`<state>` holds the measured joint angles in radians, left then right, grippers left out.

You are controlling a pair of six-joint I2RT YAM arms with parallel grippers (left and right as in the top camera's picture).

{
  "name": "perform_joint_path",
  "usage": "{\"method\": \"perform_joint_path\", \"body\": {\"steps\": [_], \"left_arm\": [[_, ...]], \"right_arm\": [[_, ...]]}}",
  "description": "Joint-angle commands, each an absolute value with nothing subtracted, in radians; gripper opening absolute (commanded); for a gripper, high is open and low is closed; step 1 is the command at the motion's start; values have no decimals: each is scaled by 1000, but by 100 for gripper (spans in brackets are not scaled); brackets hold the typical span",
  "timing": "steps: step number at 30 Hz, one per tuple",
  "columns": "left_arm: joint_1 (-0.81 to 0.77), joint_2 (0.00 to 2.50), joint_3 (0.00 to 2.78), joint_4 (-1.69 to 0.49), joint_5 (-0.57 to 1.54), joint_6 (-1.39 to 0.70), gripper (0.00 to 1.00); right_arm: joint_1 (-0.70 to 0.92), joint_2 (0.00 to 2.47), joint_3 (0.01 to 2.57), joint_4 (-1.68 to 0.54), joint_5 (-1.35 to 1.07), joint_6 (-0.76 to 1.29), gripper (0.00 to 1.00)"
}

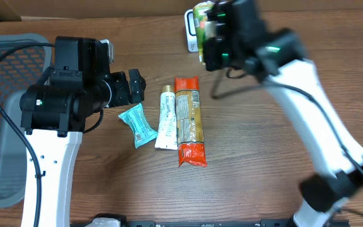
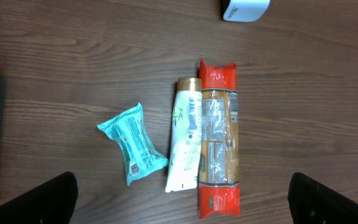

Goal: Scan the item barcode
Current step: 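Lift the green pouch and hold it up to the white scanner, then move the green pouch away from the scanner toward the right side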

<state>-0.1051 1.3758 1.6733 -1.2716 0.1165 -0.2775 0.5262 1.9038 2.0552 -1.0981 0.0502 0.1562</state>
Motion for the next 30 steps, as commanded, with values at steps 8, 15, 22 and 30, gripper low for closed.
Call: {"method": "perform_joint_path", "body": {"steps": [8, 15, 22, 30], "left_arm": [[-107, 1382, 1673, -1272, 123, -258, 100], [-107, 1382, 1673, -1271, 123, -258, 100], [-107, 1382, 1673, -1271, 123, -258, 100], [-107, 1382, 1673, -1271, 123, -258, 99]], "right_arm": [[539, 2202, 2069, -680, 750, -284, 4], [539, 2346, 2069, -391, 778, -707, 4], [528, 2448, 2068, -224, 783, -921, 4], [521, 2463, 2067, -197, 799, -926, 4]]}}
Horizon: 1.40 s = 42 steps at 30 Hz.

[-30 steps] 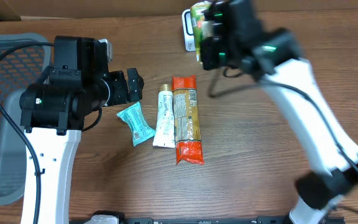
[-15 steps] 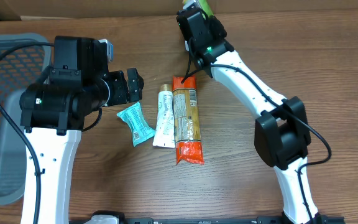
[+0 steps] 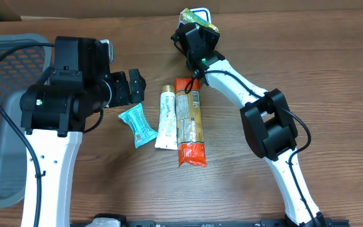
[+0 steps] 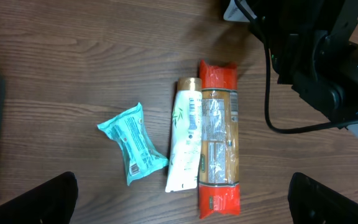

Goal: Scan the item barcode
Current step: 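Move the green pouch away from the scanner toward the right side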

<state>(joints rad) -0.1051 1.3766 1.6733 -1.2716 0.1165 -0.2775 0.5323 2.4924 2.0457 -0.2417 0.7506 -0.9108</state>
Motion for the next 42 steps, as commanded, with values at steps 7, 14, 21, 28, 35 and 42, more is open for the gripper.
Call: {"method": "perform_joint_path", "body": {"steps": [7, 14, 21, 28, 35, 42], "left_arm": [[-107, 1382, 1673, -1271, 123, -258, 99], [-107, 1382, 1673, -1272, 123, -258, 100], [-107, 1382, 1673, -1271, 123, -258, 99], [-107, 1382, 1673, -1271, 123, -258, 100], [-107, 1382, 1673, -1272, 123, -258, 100], [-107, 1382, 1673, -1271, 123, -258, 100]], "right_arm": [[505, 2463, 2067, -184, 830, -963, 4], [502, 2463, 2068, -184, 831, -974, 4], [502, 2443, 2068, -184, 830, -937, 4], [498, 2281, 2068, -301, 754, -775, 4], [486, 1996, 2068, -709, 333, -392, 4], [387, 1748, 2068, -1087, -47, 37, 4]]}}
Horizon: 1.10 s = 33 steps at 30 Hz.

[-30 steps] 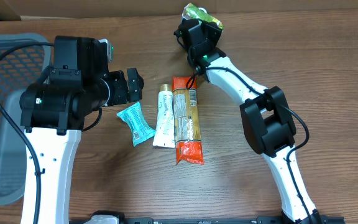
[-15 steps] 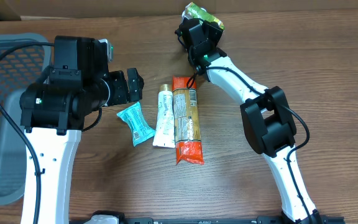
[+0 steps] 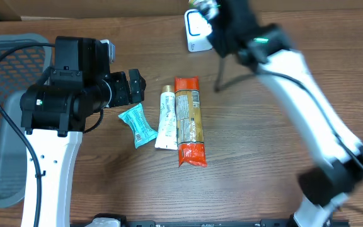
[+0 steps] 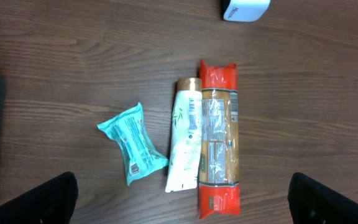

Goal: Scan the item barcode
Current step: 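Move the green pouch away from the scanner toward the right side, then set the green pouch down on the right side and release it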

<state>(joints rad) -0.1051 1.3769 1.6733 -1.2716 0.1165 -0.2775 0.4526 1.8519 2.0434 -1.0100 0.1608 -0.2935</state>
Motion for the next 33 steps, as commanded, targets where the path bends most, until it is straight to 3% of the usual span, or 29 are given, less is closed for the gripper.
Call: {"method": "perform_joint_path", "body": {"steps": [1, 6, 11, 21, 25, 28, 33], "left_arm": [[-107, 1382, 1673, -1272, 123, -258, 100], [-107, 1382, 1673, -1271, 123, -258, 100], [-107, 1382, 1673, -1272, 123, -258, 99], [-107, 1382, 1673, -1271, 123, -258, 99], [-107, 1382, 1673, -1271, 123, -258, 100], [-107, 1382, 1673, -1271, 123, -258, 100], [-107, 1382, 1673, -1271, 123, -258, 99]], "right_arm": [[361, 1726, 2068, -1157, -47, 118, 4], [213, 1712, 2049, -1409, -27, 504, 4], [67, 1712, 1839, -1440, 127, 942, 4], [-84, 1712, 1364, -1073, 182, 1023, 5], [-109, 1712, 1262, -1006, 180, 1013, 27], [-109, 1713, 1235, -1003, 178, 982, 34], [-109, 1712, 1257, -1005, 70, 688, 75]]}}
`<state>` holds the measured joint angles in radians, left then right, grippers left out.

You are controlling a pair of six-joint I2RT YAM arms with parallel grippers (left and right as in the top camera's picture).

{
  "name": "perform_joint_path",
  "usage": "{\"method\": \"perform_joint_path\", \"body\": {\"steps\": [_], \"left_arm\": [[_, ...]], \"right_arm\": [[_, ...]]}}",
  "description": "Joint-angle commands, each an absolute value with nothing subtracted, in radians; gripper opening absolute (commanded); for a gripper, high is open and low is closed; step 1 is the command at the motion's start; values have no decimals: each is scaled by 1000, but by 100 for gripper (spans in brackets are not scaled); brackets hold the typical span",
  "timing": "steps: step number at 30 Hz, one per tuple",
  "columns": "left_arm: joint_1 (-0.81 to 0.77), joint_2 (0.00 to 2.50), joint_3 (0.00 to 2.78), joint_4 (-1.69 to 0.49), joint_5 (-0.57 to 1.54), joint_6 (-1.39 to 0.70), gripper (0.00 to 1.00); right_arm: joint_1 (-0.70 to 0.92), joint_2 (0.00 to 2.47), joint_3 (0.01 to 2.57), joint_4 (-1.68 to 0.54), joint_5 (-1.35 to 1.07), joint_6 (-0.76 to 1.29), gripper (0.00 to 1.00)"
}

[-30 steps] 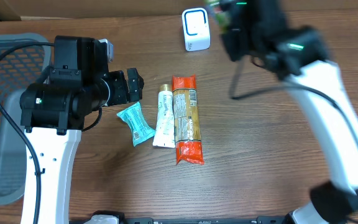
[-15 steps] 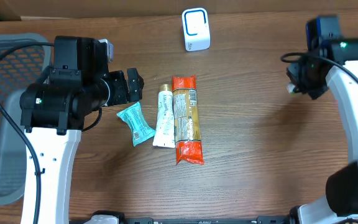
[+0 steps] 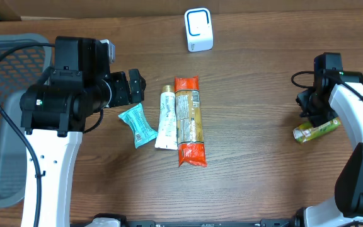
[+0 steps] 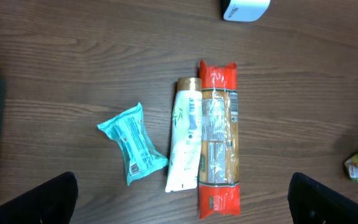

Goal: Scan the item barcode
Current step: 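Set the green pouch down on the right side and release it, then move the right gripper to the spaghetti pack and grasp it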

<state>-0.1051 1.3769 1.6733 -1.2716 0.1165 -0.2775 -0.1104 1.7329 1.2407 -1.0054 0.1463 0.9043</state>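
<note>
The white scanner (image 3: pixel 198 29) stands at the far middle of the table, also showing at the top of the left wrist view as scanner (image 4: pixel 244 9). A green-yellow packet (image 3: pixel 317 131) lies at the right, its end showing as packet. My right gripper (image 3: pixel 309 116) is right over the packet's left end; how its jaws stand is hidden. A teal packet (image 3: pixel 137 125), a white tube (image 3: pixel 166 117) and an orange-red pasta pack (image 3: pixel 190 120) lie side by side at the middle. My left gripper (image 4: pixel 182 205) hangs wide open above them, holding nothing.
A grey mesh basket stands at the left edge of the table. A cardboard box edge (image 3: pixel 5 9) shows at the far left corner. Bare wood lies between the pasta pack and the green packet.
My right arm was up at the scanner with the green packet. Now it is at the right side of the table, and the packet lies low on the wood there. The left arm has not moved.
The right gripper held the green packet at the scanner in all three earlier moments, in differing arm poses. By now arm and packet are at the table's right side. The left gripper stayed open above the three middle items throughout.
</note>
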Motion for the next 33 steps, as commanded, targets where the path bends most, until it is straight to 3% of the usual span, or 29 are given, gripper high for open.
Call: {"method": "perform_joint_path", "body": {"steps": [1, 9, 13, 20, 25, 33], "left_arm": [[-107, 1382, 1673, -1271, 123, -258, 99], [-107, 1382, 1673, -1271, 123, -258, 99], [-107, 1382, 1673, -1271, 123, -258, 100], [-107, 1382, 1673, -1271, 123, -258, 100], [-107, 1382, 1673, -1271, 123, -258, 99], [-107, 1382, 1673, -1272, 123, -258, 99]], "right_arm": [[-109, 1712, 1270, -1013, 33, 636, 79], [-59, 1711, 1461, -1172, -437, 257, 85], [35, 1715, 1441, -1151, -491, 208, 92], [227, 1742, 1333, -1049, -492, 246, 95], [405, 1789, 1273, -979, -474, 329, 89], [543, 1826, 1269, -866, -339, 554, 90]]}}
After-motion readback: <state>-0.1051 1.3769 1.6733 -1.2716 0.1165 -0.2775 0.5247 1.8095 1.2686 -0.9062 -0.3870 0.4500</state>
